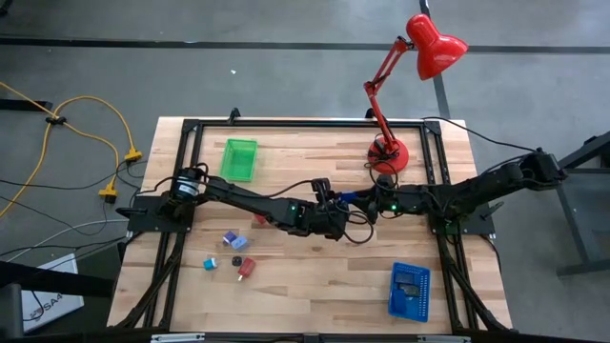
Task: Pick & Place Office items
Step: Put the blue digital timer into the blue bin
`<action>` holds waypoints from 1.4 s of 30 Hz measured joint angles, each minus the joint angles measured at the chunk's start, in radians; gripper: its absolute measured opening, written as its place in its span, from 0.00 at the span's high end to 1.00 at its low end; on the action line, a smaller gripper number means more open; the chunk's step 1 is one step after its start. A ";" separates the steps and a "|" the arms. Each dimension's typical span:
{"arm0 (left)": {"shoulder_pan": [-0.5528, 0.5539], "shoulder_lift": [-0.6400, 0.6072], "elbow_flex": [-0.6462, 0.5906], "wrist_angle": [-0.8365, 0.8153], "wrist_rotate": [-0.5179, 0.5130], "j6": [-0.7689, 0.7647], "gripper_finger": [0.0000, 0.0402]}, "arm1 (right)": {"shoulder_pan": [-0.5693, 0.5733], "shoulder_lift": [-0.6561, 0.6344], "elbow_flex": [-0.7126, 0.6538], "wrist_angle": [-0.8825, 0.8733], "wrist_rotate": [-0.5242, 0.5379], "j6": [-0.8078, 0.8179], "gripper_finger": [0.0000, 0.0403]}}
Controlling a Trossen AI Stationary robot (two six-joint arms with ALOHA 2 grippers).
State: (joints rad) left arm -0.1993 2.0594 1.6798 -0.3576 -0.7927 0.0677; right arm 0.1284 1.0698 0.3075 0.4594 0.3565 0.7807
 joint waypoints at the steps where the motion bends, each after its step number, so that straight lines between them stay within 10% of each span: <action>1: 0.000 0.000 0.000 0.000 0.000 0.000 0.63 | 0.000 0.000 0.000 0.000 0.000 0.000 0.59; 15: 0.000 0.000 0.000 -0.017 -0.003 0.004 0.63 | 0.000 0.000 0.000 0.004 -0.045 0.005 0.85; 42: -0.002 0.000 -0.001 -0.015 0.028 -0.018 0.41 | 0.000 0.000 0.000 -0.003 -0.045 0.000 0.86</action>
State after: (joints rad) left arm -0.2016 2.0590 1.6791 -0.3725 -0.7646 0.0497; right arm 0.1287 1.0698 0.3077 0.4566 0.3111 0.7811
